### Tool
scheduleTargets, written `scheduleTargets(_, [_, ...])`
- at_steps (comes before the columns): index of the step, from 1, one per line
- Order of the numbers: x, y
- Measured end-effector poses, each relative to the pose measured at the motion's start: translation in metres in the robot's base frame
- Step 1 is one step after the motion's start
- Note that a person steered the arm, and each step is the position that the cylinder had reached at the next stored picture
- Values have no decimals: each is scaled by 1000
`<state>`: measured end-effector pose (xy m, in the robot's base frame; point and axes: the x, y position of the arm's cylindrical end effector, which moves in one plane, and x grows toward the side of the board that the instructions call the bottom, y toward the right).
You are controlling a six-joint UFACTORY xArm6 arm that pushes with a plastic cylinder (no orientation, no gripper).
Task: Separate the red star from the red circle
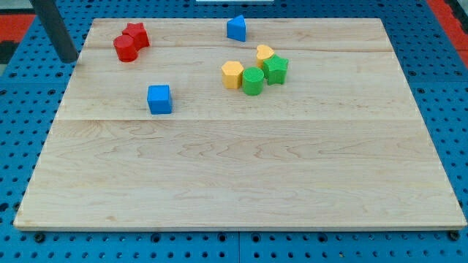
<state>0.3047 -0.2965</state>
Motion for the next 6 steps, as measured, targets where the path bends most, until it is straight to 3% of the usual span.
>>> scheduleTargets(3, [13, 81])
scheduleTargets(4, [14, 13])
scheduleTargets(5, [-17, 15])
scheduleTargets(6, [-35, 73])
